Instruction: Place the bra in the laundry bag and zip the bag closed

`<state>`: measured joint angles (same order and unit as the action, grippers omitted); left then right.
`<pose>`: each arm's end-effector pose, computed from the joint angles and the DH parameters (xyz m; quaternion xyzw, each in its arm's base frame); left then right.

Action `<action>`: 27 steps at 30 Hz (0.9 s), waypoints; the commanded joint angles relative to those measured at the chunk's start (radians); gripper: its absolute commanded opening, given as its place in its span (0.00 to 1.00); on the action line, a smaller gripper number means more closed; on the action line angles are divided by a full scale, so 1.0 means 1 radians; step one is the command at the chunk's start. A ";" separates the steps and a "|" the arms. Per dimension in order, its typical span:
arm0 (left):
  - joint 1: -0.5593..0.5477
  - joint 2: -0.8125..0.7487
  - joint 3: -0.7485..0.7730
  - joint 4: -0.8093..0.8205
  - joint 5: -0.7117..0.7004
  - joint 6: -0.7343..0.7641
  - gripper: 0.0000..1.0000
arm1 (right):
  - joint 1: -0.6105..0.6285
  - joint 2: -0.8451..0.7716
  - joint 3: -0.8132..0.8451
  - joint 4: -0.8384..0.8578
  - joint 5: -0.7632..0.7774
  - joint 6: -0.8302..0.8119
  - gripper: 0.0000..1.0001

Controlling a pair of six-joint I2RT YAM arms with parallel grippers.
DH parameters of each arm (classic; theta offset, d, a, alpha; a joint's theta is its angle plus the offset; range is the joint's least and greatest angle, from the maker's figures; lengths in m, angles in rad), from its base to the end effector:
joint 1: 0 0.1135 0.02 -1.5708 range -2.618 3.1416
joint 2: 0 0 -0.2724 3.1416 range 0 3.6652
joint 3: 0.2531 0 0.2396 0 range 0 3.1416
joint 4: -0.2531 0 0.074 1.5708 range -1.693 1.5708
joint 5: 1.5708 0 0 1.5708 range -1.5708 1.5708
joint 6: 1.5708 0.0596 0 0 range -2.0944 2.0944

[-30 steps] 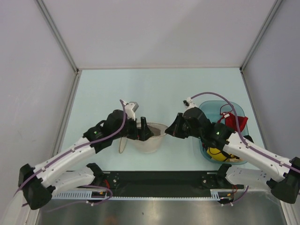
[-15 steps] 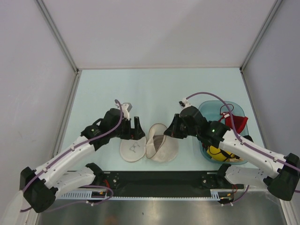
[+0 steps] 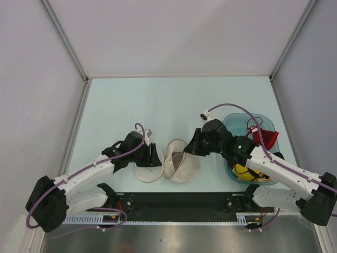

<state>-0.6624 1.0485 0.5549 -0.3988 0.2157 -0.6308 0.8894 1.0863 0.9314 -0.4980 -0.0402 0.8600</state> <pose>0.1497 -0.1329 0.1896 0.0506 0.9369 -0.2803 0.2029 0.1478 0.1861 0.2969 -0.0221 0.8961 0.3514 0.2702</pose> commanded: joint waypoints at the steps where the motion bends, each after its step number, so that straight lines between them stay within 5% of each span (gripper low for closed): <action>1: 0.007 -0.059 -0.061 0.092 -0.056 -0.099 0.57 | -0.010 -0.014 0.004 0.033 -0.013 -0.019 0.00; 7: 0.105 -0.221 -0.095 -0.096 -0.214 -0.216 0.86 | -0.026 -0.008 -0.016 0.041 -0.018 -0.029 0.00; 12: 0.265 -0.337 -0.193 -0.175 -0.147 -0.294 0.87 | -0.044 -0.011 -0.031 0.059 -0.032 -0.036 0.00; 15: 0.270 -0.355 -0.225 -0.204 -0.177 -0.352 0.87 | -0.049 -0.014 -0.035 0.067 -0.044 -0.036 0.00; 24: 0.271 -0.226 -0.303 -0.025 -0.168 -0.380 0.72 | -0.079 -0.034 -0.055 0.069 -0.081 -0.049 0.00; 27: 0.273 -0.183 -0.323 0.024 -0.171 -0.388 0.57 | -0.087 -0.045 -0.060 0.072 -0.087 -0.049 0.00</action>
<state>-0.3969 0.8082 0.2890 -0.4187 0.0586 -0.9890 0.8135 1.0790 0.8738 -0.4576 -0.1017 0.8322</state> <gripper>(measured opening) 0.625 0.012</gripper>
